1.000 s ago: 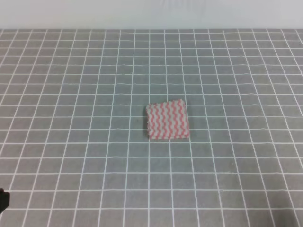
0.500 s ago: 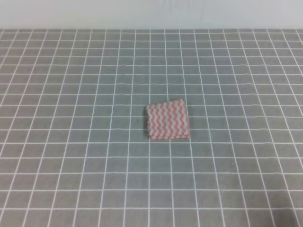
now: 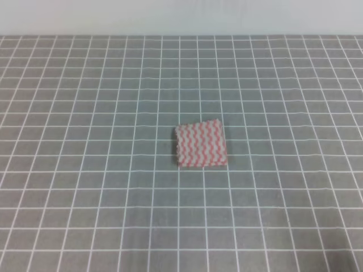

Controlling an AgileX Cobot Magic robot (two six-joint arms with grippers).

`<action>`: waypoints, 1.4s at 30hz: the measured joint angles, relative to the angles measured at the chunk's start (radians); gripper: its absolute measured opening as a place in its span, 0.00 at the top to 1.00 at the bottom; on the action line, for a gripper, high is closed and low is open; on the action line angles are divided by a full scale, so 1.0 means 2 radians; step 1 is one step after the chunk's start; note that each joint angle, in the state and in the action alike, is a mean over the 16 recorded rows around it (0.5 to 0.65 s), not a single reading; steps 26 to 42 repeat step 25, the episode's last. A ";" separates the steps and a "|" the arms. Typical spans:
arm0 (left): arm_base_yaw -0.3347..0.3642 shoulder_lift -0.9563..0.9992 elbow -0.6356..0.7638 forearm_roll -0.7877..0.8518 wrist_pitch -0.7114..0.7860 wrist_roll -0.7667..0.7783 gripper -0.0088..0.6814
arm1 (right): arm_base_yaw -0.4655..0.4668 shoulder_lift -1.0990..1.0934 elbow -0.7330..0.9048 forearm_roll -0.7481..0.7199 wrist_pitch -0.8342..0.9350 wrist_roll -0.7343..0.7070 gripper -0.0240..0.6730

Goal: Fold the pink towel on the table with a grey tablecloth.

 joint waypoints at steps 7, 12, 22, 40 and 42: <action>0.002 0.000 0.006 0.008 0.075 0.001 0.99 | 0.000 0.002 0.002 0.000 -0.002 0.000 0.99; 0.002 -0.001 0.007 0.012 0.111 0.000 0.99 | 0.000 0.003 0.003 0.000 -0.002 0.000 0.99; 0.002 -0.001 0.006 0.008 0.129 0.000 0.99 | 0.000 0.003 0.004 -0.001 -0.003 0.000 0.99; 0.002 0.000 0.005 0.008 0.129 0.000 0.99 | 0.000 0.004 0.006 -0.001 -0.004 0.000 0.99; 0.002 0.000 0.005 0.008 0.129 0.000 0.99 | 0.000 0.004 0.006 -0.001 -0.004 0.000 0.99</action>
